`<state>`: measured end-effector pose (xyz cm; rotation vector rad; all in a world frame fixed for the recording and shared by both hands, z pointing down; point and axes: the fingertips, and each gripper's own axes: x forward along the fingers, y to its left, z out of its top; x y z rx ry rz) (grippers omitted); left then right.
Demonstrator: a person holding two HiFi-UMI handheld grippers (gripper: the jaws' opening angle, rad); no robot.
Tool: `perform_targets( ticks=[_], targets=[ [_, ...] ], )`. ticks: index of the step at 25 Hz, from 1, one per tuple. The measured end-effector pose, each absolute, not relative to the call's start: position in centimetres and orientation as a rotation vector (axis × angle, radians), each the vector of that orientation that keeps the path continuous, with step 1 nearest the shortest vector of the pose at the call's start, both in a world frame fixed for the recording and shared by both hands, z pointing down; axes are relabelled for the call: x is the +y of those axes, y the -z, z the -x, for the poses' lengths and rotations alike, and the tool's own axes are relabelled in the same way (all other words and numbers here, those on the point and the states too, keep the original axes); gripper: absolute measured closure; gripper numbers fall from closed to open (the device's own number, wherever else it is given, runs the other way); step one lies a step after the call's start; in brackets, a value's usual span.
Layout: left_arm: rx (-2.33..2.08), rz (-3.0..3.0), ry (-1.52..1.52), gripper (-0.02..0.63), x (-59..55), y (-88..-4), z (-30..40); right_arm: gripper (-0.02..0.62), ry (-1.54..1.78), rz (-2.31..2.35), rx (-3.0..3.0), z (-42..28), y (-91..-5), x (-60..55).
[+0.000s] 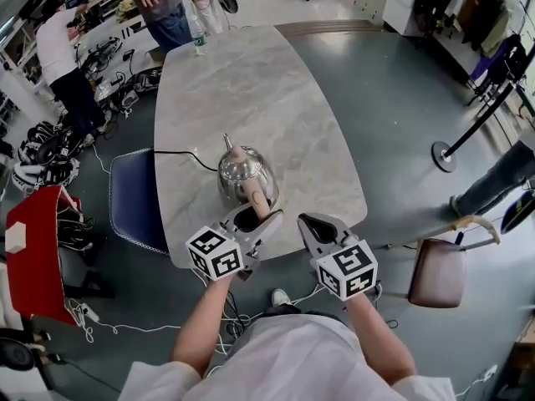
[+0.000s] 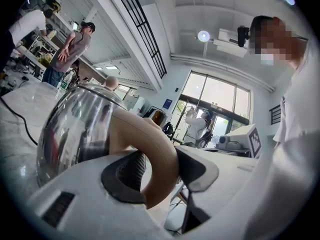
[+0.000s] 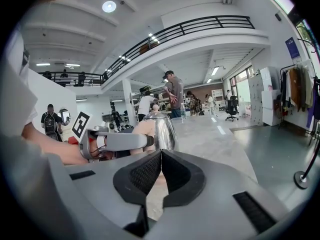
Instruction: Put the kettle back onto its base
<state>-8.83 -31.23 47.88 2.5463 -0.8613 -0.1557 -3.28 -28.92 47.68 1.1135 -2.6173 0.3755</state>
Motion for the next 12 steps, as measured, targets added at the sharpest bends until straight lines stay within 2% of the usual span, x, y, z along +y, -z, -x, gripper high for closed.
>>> perform_targets(
  ticks=[12],
  targets=[
    [-0.863, -2.549, 0.113, 0.422, -32.1, -48.72, 8.49, 0.591, -0.39, -1.104, -2.612, 3.57, -48.07, -28.49]
  ],
)
